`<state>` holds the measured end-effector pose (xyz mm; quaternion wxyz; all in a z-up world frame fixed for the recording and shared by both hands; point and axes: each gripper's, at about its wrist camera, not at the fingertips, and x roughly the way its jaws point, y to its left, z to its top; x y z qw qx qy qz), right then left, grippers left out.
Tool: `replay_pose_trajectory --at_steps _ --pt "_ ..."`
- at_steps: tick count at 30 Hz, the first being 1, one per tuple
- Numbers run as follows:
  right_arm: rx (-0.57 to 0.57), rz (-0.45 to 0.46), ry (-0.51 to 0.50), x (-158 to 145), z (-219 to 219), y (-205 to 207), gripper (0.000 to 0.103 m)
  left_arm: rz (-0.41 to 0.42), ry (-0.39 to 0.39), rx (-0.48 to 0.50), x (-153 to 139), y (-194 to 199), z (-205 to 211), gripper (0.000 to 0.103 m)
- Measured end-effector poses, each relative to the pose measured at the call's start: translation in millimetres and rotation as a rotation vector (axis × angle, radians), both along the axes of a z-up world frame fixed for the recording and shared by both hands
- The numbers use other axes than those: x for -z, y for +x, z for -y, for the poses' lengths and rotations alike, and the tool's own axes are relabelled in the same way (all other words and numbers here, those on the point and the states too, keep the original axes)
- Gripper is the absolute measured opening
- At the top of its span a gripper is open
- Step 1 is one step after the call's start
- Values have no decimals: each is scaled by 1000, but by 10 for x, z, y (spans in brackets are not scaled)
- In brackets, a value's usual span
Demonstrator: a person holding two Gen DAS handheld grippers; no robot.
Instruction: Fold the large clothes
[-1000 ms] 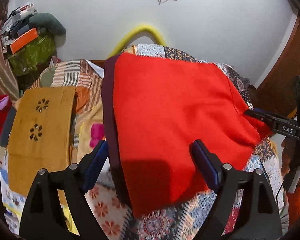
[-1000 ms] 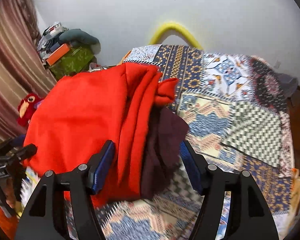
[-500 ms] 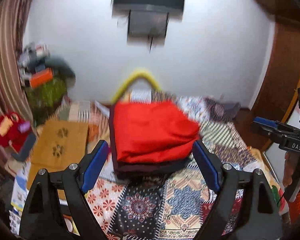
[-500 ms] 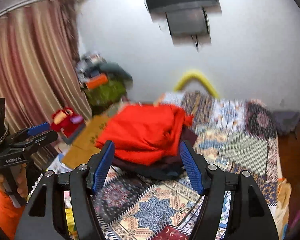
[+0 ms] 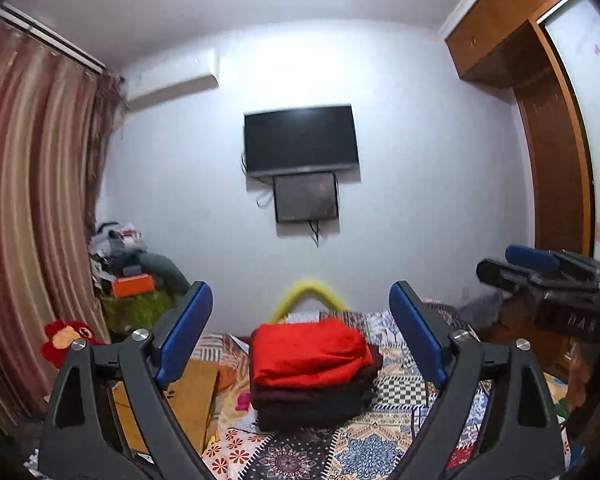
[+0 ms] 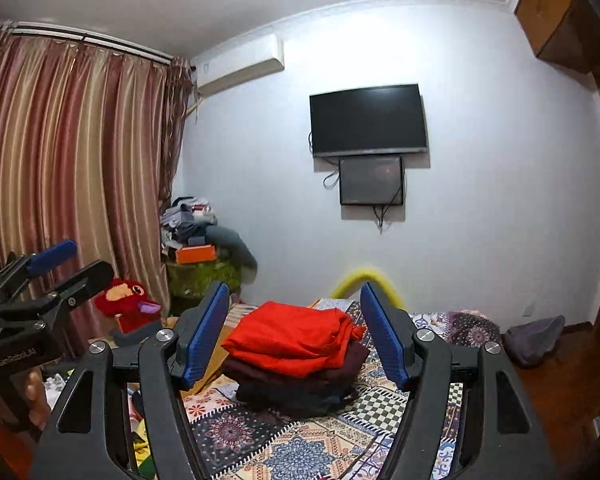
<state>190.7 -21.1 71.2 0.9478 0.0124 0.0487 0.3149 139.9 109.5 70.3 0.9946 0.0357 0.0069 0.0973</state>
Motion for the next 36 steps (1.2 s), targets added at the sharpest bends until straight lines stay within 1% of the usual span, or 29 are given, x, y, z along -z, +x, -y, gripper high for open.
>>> replay_pose_trajectory --at_steps 1,2,3,4,5,6,8,11,19,23,36 --pt "-2 -9 11 30 -6 -16 78 10 -5 3 25 -55 31 94" --pt "-3 -17 19 53 -3 -12 80 18 -7 4 48 -88 48 95" --pt "4 -17 32 81 -9 -24 84 27 -7 -2 76 -128 75 99" --pt "19 -11 37 78 -7 -45 91 35 -4 -12 105 -147 94 103" --pt "37 -4 40 81 -13 -46 95 43 4 -24 144 -162 116 103" --pt "48 2 42 62 8 -73 103 44 9 -31 175 -188 118 103" --pt "75 21 38 50 5 -92 103 27 8 -43 234 -172 139 103" --pt "107 42 21 50 12 -115 103 5 -17 -25 273 -99 80 103" --pt "101 15 19 117 53 -106 103 -5 -66 -4 314 -103 35 103" --pt "106 13 9 185 69 -159 103 -2 -68 -9 323 -102 14 103" --pt "110 -6 -24 212 30 -197 103 -15 -81 -8 377 -67 -11 103"
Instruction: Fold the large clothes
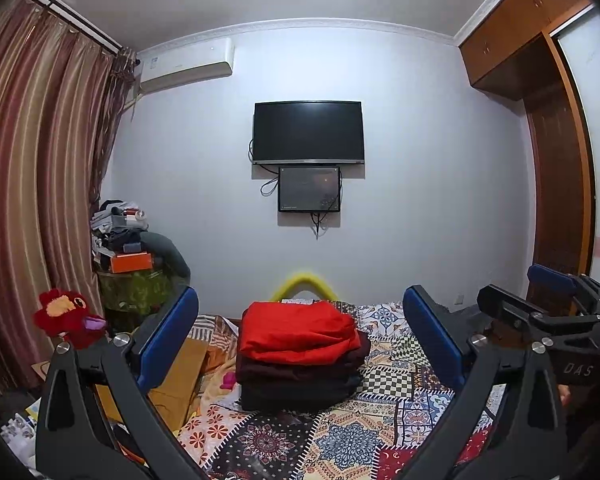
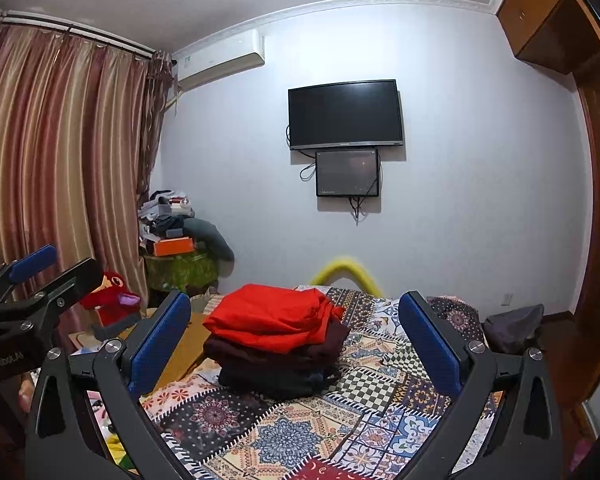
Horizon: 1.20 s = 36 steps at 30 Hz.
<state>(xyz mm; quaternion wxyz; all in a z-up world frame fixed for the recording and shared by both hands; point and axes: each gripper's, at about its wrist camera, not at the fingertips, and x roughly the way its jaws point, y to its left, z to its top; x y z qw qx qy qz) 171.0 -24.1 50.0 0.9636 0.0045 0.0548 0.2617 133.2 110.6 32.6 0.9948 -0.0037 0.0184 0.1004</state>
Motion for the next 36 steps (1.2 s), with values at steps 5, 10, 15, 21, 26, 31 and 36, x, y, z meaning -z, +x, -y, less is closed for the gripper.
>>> replay_pose_trajectory --at_steps 5,10,15,21,26,31,36 --pt "1 -5 -12 2 -17 -3 103 -18 -5 2 27 53 -16 103" --pt "4 -9 -24 -1 -33 -5 103 -34 -30 29 48 90 -58 103" --pt "2 -22 -23 -4 -27 24 103 -53 -47 53 91 142 -62 103" --pt "2 -31 -21 3 -16 38 103 -72 -58 68 128 191 -60 103" --pt "6 -34 -18 5 -3 43 103 -81 -61 78 126 222 -67 103" --pt "10 -33 -15 4 5 41 103 -78 -61 77 133 217 -69 103" --pt "20 -34 -7 0 27 47 103 -81 -73 76 142 222 -95 103"
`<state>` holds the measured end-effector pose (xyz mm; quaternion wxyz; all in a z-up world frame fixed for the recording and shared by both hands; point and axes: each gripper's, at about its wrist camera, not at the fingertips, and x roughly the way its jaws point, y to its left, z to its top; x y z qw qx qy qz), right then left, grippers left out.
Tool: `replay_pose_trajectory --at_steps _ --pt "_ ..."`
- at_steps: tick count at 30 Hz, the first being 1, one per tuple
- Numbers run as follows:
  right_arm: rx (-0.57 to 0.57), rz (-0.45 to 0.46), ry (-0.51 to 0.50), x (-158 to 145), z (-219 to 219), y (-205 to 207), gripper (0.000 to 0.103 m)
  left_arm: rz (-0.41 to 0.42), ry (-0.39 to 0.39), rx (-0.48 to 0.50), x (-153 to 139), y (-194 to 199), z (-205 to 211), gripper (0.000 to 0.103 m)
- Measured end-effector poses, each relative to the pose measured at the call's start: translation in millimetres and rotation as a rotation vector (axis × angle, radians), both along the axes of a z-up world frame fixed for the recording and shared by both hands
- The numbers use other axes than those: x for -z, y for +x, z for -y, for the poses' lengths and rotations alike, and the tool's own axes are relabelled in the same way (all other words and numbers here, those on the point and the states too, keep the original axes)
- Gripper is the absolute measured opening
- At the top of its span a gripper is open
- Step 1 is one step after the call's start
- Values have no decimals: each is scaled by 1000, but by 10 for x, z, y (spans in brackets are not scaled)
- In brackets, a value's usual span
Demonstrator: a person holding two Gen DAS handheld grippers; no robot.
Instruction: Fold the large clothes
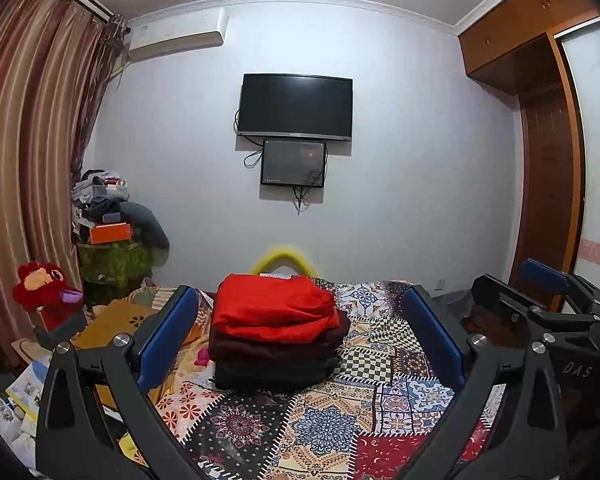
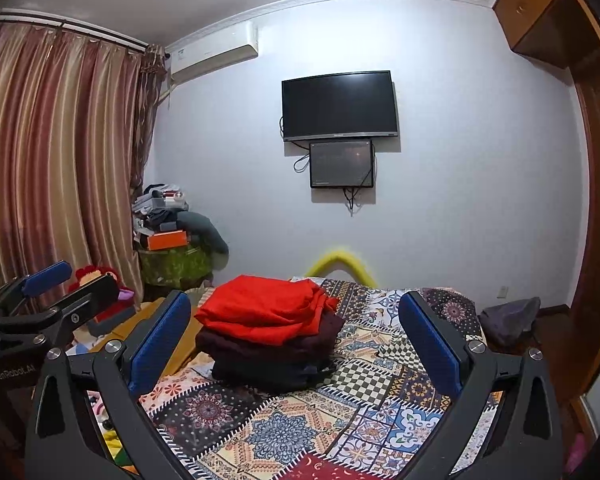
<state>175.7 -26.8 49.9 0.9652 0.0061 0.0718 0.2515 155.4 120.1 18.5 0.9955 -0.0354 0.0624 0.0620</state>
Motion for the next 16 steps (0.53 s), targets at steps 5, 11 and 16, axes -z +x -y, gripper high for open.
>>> replay_pose_trajectory --at_steps 5,11,16 --pt "5 1 2 1 7 7 103 -8 -12 0 11 15 -22 103" --pt "6 2 -3 -1 -9 -8 103 -8 -20 0 20 5 -30 103" --pt "-2 -4 -1 -4 -16 -5 103 -7 -26 8 20 -10 -43 103"
